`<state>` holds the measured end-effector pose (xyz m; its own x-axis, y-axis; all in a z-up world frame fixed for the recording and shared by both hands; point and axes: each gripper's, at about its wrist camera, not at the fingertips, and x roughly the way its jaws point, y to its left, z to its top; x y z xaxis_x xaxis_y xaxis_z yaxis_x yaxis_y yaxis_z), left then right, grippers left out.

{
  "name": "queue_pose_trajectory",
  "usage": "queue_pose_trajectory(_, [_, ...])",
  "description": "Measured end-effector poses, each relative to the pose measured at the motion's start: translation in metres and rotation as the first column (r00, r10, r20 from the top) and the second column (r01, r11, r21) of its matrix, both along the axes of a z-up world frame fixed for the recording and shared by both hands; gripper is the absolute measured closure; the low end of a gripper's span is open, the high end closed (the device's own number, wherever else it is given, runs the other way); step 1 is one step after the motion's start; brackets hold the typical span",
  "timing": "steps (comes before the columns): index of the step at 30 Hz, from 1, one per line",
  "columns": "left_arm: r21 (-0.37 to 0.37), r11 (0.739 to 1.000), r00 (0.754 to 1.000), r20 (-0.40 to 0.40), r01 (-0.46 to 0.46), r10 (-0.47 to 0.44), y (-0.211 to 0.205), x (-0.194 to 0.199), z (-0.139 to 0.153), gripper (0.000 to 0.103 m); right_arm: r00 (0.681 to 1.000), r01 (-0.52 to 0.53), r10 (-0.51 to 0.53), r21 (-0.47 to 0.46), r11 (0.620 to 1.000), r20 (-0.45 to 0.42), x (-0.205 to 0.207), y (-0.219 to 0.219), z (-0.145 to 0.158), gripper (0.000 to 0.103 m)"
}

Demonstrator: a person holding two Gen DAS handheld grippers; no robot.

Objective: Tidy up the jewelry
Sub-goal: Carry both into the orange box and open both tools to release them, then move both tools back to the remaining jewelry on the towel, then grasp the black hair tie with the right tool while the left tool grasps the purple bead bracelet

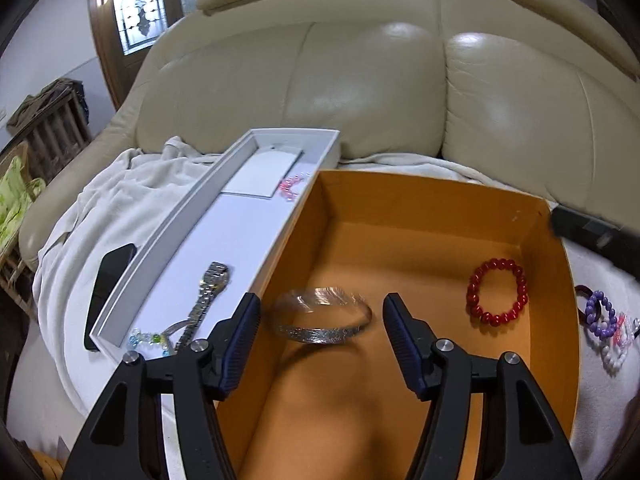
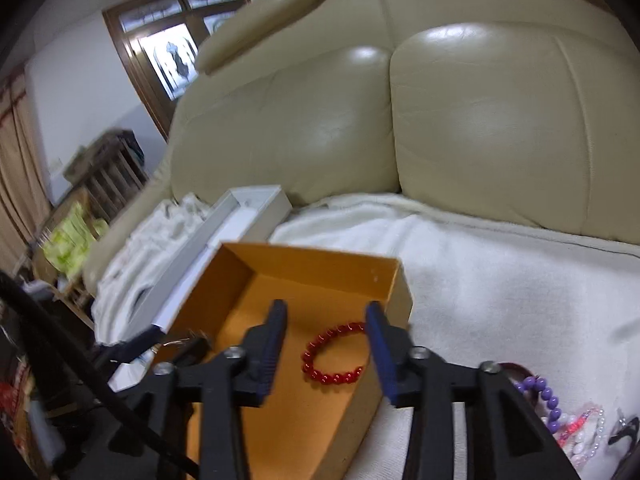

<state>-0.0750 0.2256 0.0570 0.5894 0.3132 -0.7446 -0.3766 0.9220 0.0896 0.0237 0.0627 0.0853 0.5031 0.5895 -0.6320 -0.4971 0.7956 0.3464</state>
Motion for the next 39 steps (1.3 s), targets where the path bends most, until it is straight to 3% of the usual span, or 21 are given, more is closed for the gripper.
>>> queue_pose_trajectory(4, [0.001, 1.0, 1.0, 0.03, 0.008, -0.008, -0.008, -0.004, 0.009, 0.038, 0.997, 0.035, -0.035, 0.004, 0.999, 0.061, -0.008, -0.028, 0.024, 0.054])
queue_pose_trajectory(10, [0.013, 0.999, 0.992, 0.118, 0.038, -0.039, -0.032, -0.02, 0.03, 0.035, 0.988, 0.144, -0.143, -0.013, 0.99, 0.058, -0.019, -0.1, 0.049, 0.054])
queue_pose_trajectory(17, [0.016, 0.992, 0.979, 0.16, 0.122, -0.123, -0.077, -0.033, 0.045, 0.035, 0.96, 0.274, -0.277, -0.048, 0.96, -0.05, -0.038, -0.198, 0.04, 0.054])
queue_pose_trajectory(24, [0.056, 0.971, 0.957, 0.165, 0.231, -0.237, -0.128, -0.035, 0.045, 0.034, 0.92, 0.346, -0.355, -0.076, 0.935, -0.169, -0.042, -0.262, 0.018, 0.054])
queue_pose_trajectory(30, [0.051, 0.954, 0.946, 0.125, 0.295, -0.299, -0.157, -0.021, 0.036, 0.034, 0.911, 0.307, -0.324, -0.104, 0.946, -0.257, -0.033, -0.275, -0.011, 0.054])
queue_pose_trajectory(39, [-0.001, 0.934, 0.93, 0.092, 0.358, -0.357, -0.183, 0.0, 0.026, 0.034, 0.95, 0.164, -0.201, -0.166, 0.972, -0.241, -0.019, -0.251, -0.045, 0.054])
